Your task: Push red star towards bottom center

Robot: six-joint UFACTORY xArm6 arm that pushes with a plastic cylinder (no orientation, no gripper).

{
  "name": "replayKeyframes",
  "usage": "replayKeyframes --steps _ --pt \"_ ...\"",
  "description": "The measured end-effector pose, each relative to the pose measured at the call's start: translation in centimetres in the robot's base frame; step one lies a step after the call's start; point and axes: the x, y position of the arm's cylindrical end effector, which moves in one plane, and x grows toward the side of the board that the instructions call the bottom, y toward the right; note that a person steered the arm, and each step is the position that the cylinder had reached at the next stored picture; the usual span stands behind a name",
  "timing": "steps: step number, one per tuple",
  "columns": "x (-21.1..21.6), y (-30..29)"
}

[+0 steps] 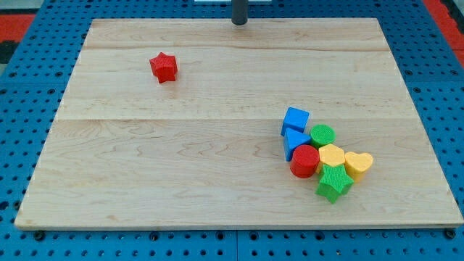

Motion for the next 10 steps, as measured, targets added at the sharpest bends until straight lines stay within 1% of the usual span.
replayKeyframes --steps 1,6,7,8,9,10 --pt "0.0 -1.1" --pt "0.1 -1.2" --pt "0.3 -4.1" --pt "1.6 -15.3" --pt "6.3 -23.9" --pt "9.9 -21.8"
